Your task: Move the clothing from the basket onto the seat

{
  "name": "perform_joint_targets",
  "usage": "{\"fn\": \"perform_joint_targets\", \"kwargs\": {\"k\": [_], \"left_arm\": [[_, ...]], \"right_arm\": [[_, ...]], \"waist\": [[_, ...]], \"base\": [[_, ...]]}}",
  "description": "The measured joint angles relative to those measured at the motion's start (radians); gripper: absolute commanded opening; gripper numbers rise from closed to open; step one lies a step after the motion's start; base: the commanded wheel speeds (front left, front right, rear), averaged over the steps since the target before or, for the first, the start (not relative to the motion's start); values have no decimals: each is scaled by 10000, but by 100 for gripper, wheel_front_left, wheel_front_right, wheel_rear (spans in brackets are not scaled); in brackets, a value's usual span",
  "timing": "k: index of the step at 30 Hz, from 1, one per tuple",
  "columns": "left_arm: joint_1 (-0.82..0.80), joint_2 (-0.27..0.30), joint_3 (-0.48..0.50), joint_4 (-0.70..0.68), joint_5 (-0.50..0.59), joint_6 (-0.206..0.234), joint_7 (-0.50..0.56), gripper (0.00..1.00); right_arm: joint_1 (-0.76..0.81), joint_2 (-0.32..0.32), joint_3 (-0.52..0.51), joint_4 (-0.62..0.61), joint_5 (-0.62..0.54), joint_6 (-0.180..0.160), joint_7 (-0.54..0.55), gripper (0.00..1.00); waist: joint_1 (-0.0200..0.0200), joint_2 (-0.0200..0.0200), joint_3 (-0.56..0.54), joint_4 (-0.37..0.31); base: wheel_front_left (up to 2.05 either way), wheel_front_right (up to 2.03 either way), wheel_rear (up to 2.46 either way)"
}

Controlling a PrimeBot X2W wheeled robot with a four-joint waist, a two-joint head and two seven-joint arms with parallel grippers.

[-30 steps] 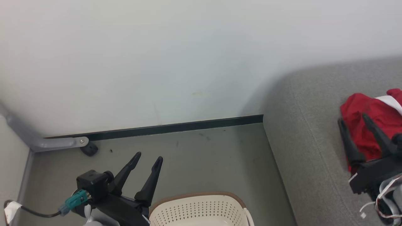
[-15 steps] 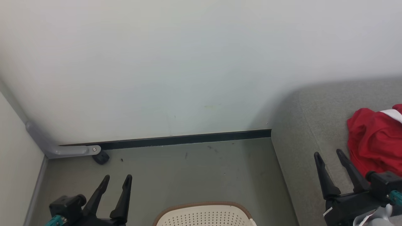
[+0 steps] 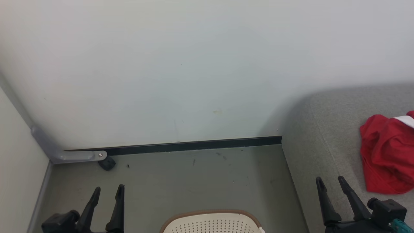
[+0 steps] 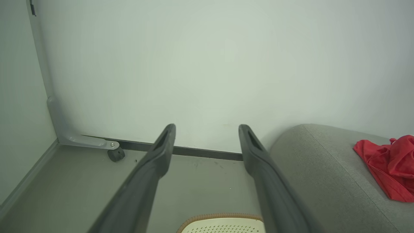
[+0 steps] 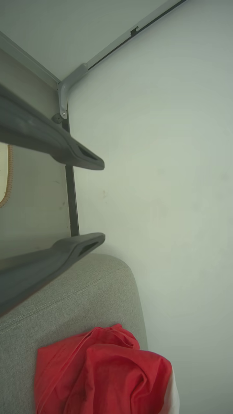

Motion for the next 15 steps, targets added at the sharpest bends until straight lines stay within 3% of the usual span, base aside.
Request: {"fn": "perform_joint_targets", "kwargs": {"k": [15], "left_arm": [[537, -550, 1049, -203, 949, 12, 0, 100]], "right_arm": [[191, 301, -171, -102, -619, -23, 0, 100]], "waist": [[0, 0, 40, -15]], "base": [[0, 0, 0]]}}
